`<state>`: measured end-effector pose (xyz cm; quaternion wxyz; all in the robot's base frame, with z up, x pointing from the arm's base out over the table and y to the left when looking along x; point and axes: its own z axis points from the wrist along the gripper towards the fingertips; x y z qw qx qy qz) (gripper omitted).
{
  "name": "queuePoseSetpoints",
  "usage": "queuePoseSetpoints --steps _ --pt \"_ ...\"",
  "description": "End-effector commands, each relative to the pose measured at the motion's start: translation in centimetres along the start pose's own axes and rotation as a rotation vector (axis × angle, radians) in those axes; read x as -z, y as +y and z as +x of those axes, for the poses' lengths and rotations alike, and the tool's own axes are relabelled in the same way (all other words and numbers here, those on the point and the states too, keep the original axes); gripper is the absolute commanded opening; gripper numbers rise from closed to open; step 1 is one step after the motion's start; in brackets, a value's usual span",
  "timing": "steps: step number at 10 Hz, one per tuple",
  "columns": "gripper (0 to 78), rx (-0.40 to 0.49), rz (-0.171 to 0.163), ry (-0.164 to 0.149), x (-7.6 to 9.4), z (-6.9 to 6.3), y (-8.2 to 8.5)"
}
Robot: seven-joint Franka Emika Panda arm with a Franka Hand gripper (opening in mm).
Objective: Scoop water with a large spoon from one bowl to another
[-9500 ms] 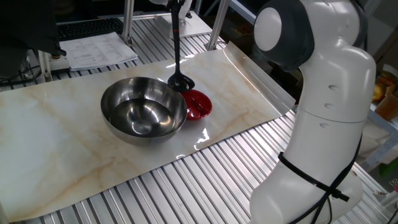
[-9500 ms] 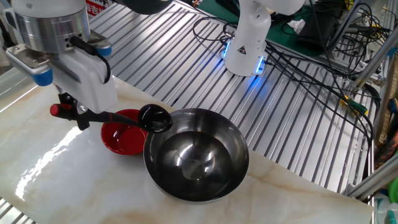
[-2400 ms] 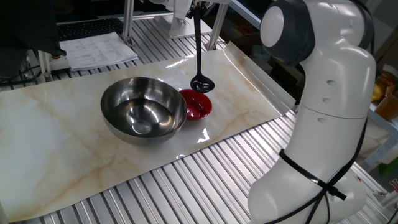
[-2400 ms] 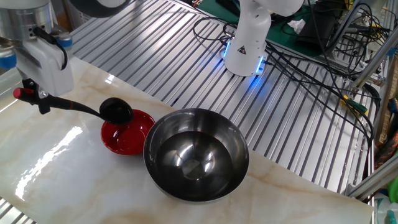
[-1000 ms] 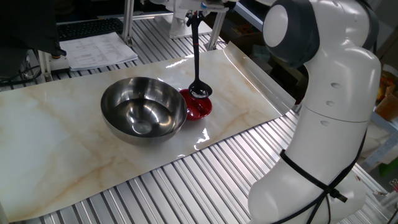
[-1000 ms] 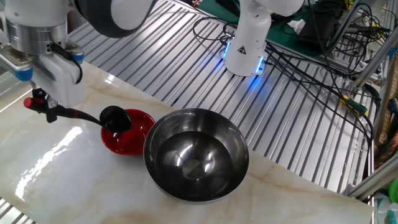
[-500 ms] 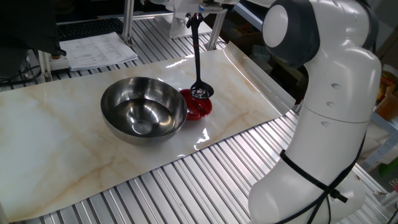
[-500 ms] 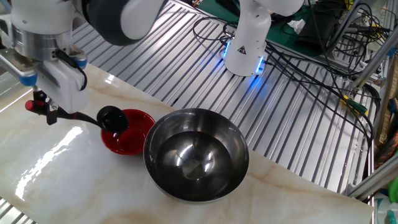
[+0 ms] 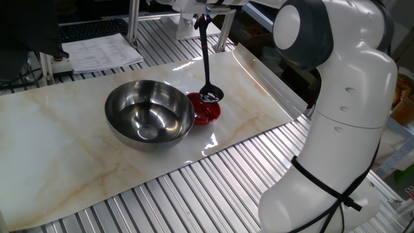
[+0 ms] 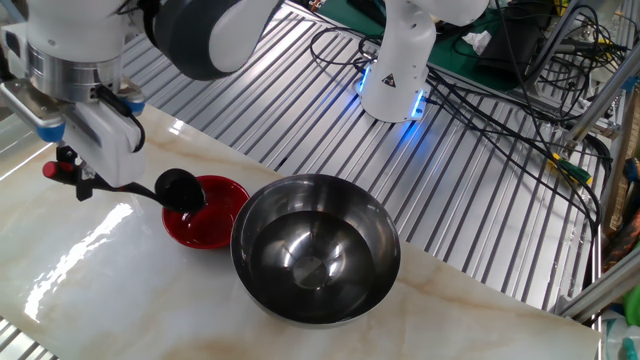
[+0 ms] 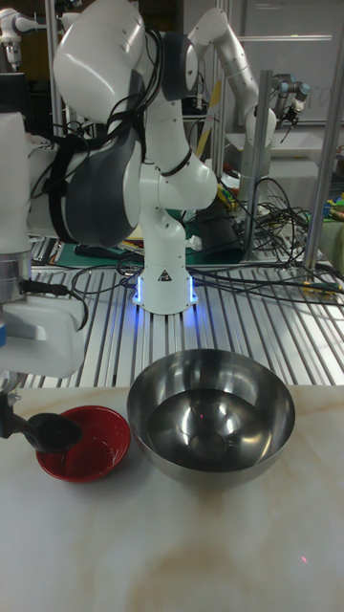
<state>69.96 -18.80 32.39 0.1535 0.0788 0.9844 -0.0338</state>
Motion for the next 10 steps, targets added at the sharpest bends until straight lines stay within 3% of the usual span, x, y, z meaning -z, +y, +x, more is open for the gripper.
queuePoseSetpoints --steps 1,10 --pt "1.1 -0.011 0.002 -0.006 0.2 0.3 0.2" --pt "1.1 -0.010 0.047 -0.006 0.5 0.5 1.3"
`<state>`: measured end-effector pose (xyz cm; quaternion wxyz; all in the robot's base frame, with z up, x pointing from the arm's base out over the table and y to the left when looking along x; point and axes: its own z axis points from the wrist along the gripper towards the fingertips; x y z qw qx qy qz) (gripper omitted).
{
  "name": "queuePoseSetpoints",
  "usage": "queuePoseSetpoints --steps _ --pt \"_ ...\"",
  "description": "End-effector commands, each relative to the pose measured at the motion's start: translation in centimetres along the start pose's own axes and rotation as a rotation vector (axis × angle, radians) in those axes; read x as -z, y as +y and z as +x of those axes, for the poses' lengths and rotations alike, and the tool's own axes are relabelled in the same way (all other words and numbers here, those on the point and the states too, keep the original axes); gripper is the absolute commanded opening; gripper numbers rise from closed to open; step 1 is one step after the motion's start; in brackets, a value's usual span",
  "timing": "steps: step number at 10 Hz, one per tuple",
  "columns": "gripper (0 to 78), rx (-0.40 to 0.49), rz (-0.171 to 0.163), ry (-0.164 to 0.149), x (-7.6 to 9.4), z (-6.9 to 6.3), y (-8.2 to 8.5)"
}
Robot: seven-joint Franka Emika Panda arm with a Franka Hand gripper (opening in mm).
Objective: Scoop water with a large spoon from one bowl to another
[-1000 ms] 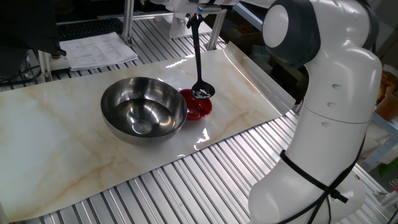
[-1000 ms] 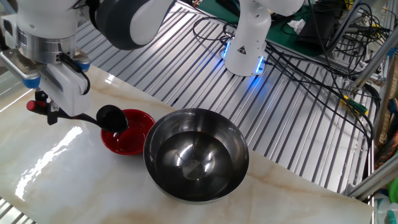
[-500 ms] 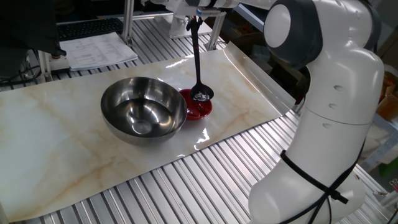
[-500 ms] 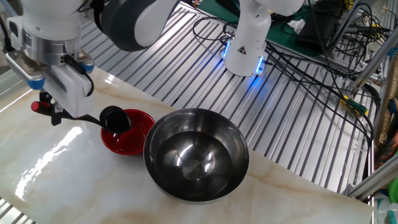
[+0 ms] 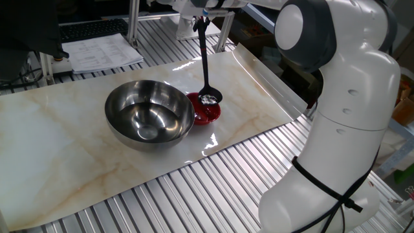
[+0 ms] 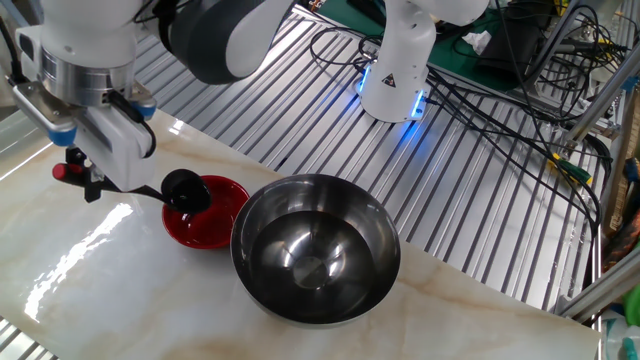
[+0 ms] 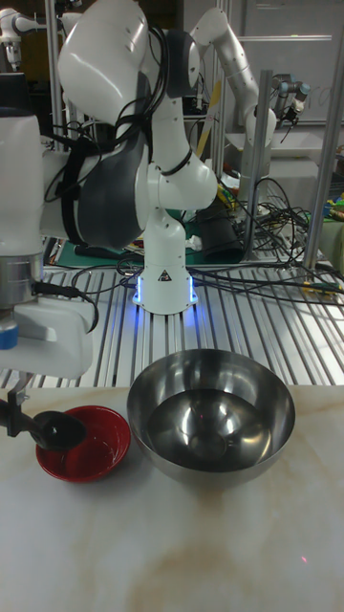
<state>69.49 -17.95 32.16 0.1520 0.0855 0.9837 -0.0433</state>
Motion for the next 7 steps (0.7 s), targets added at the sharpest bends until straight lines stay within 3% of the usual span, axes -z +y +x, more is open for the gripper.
queuePoseSetpoints --steps 1,5,7 --pt "1.1 -0.002 0.037 -0.009 0.6 -0.1 0.7" --pt "1.1 -0.009 0.076 -0.013 1.0 -0.1 1.6" --pt "1.1 -0.009 0.080 -0.014 1.1 -0.1 1.8"
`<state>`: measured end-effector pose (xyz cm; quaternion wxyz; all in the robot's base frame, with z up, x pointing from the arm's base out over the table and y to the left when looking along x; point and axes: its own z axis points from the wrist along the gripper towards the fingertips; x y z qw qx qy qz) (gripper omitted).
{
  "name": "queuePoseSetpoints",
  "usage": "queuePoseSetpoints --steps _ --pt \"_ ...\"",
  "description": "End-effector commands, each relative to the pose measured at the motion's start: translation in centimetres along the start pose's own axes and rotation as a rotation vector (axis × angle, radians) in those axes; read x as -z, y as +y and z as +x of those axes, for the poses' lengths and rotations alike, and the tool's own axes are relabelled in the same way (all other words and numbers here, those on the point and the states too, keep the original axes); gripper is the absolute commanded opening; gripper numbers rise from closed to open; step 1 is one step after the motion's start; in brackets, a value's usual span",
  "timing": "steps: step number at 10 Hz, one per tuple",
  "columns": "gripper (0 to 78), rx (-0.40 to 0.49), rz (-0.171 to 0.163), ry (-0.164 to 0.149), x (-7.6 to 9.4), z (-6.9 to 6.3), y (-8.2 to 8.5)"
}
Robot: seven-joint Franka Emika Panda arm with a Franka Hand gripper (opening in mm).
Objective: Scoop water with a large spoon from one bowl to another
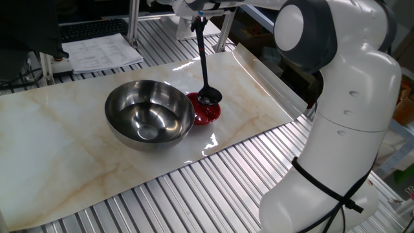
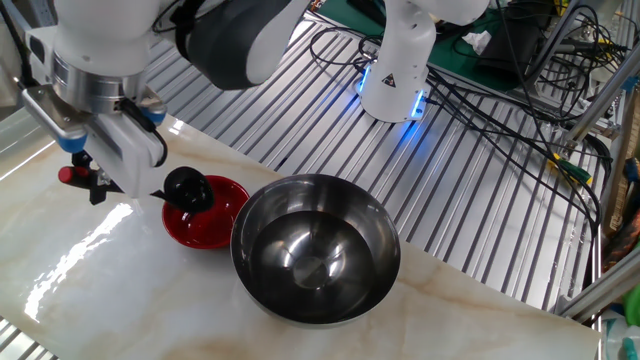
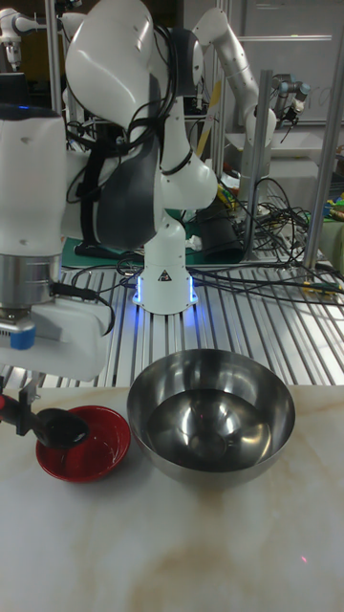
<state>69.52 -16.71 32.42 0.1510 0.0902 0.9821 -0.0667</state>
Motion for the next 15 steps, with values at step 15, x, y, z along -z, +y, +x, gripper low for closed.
queuePoseSetpoints --steps 15 --pt "1.1 -0.016 0.153 -0.019 1.22 -0.10 1.70"
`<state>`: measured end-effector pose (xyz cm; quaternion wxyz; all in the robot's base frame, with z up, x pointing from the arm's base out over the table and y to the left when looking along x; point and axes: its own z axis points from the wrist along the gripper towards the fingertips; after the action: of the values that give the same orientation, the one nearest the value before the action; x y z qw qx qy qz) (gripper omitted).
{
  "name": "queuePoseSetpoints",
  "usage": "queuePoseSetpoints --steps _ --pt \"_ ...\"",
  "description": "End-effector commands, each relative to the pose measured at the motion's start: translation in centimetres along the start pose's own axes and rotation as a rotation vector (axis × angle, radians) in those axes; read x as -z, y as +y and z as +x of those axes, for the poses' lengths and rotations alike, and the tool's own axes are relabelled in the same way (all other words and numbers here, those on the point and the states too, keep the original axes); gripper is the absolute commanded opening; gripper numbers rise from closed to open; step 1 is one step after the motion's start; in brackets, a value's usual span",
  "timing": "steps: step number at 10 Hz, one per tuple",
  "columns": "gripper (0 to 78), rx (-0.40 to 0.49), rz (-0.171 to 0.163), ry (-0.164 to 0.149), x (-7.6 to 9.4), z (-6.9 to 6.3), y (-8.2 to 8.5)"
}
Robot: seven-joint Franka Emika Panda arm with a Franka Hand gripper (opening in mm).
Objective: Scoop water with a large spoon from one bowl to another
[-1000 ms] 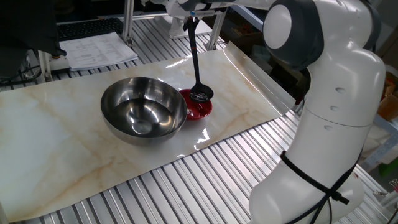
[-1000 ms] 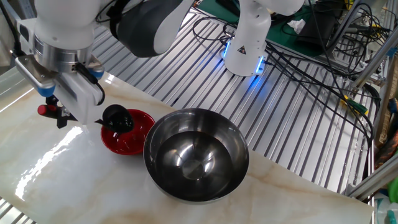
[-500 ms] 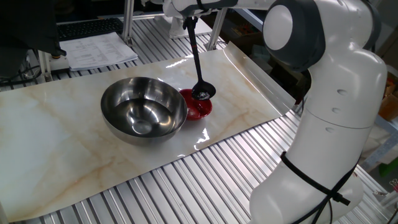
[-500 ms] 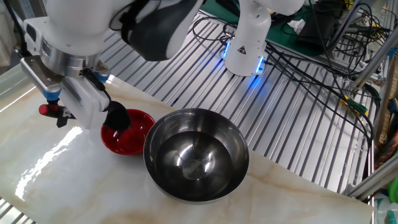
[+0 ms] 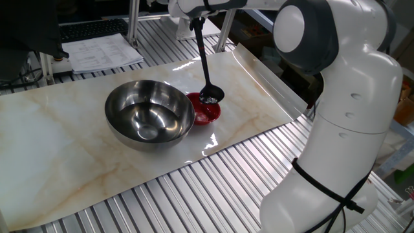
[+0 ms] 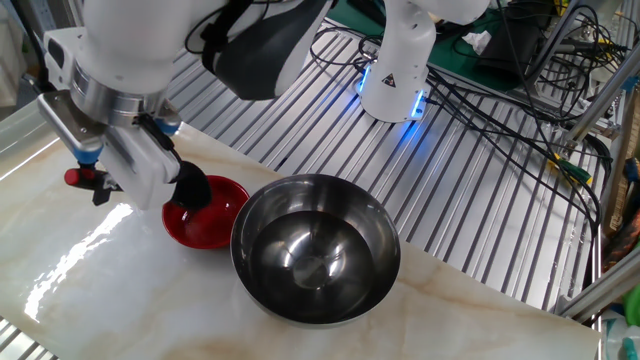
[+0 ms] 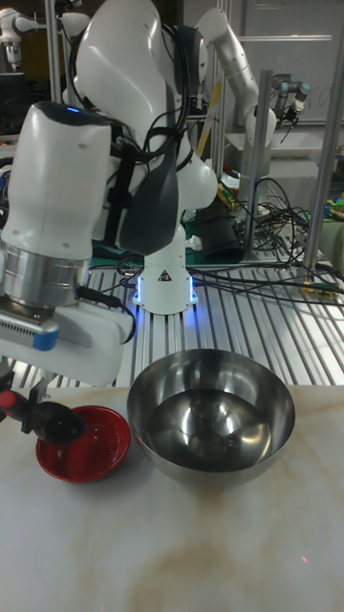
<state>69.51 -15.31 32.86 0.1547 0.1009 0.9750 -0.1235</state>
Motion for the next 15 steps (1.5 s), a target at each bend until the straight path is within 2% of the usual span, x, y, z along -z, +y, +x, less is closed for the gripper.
queuePoseSetpoints --steps 1,3,8,15 --pt "1.1 -0.014 0.046 0.000 0.6 -0.1 0.5" --pt "1.1 -0.029 0.087 -0.001 0.6 0.0 1.0" --pt "1.1 -0.051 0.131 0.011 1.0 0.0 1.8" --pt "1.1 -0.022 0.216 -0.013 1.0 0.0 1.9"
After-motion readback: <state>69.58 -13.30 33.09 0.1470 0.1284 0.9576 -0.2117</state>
